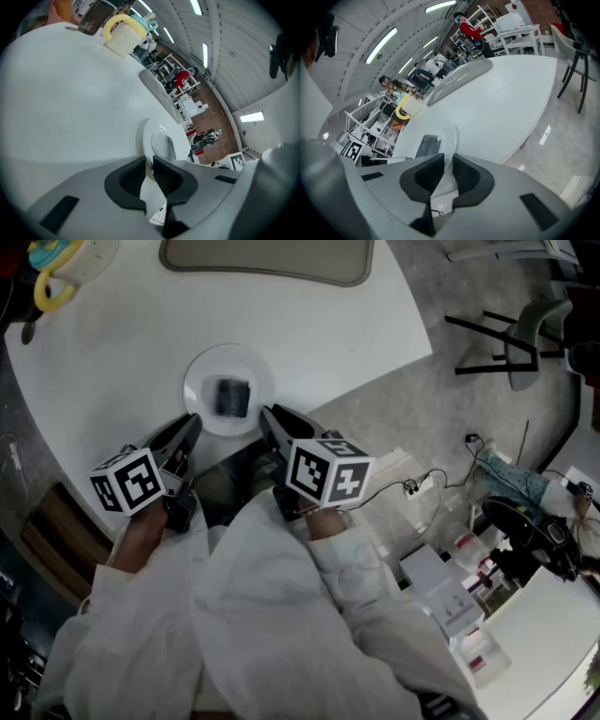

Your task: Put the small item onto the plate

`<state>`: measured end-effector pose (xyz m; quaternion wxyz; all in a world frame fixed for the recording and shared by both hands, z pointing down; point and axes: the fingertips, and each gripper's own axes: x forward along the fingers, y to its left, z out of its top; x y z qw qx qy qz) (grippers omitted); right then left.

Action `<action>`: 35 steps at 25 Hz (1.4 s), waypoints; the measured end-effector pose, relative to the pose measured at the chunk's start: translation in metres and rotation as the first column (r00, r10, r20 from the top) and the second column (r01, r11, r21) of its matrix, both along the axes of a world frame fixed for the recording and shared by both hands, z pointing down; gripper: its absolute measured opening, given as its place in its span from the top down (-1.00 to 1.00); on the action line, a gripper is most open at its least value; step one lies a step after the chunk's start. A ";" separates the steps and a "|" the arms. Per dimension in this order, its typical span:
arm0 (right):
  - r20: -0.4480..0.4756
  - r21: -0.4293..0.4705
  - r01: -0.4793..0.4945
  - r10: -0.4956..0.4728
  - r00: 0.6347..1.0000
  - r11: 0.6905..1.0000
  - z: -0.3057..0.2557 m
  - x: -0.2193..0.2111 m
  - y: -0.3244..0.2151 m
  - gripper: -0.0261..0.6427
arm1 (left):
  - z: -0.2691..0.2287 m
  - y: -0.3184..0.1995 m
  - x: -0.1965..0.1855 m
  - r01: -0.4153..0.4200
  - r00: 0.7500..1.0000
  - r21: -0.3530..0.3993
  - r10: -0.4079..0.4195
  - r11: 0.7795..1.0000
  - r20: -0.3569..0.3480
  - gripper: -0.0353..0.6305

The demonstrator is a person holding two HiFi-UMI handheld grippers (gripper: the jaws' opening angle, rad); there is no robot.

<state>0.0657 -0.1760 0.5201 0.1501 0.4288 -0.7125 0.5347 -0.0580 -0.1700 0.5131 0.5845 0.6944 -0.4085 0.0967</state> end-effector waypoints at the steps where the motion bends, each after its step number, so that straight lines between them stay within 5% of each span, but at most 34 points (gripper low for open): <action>1: -0.008 0.004 0.001 -0.001 1.000 1.000 0.000 0.000 0.000 0.73 | -0.001 -0.001 0.001 -0.025 0.999 0.026 0.025 0.999 0.032 0.73; 5: -0.024 0.022 0.006 -0.005 1.000 1.000 -0.002 0.003 0.004 0.73 | -0.006 -0.001 0.004 -0.111 0.987 0.088 0.099 0.990 0.125 0.73; 25: -0.005 0.134 -0.073 0.074 0.997 0.988 -0.042 0.000 -0.003 0.74 | -0.035 -0.005 -0.001 -0.122 0.990 0.161 0.110 0.979 0.083 0.73; 35: 0.000 0.166 -0.041 0.042 0.999 0.985 -0.052 0.002 -0.037 0.74 | -0.051 -0.035 0.003 -0.108 0.989 0.203 0.085 0.973 0.120 0.73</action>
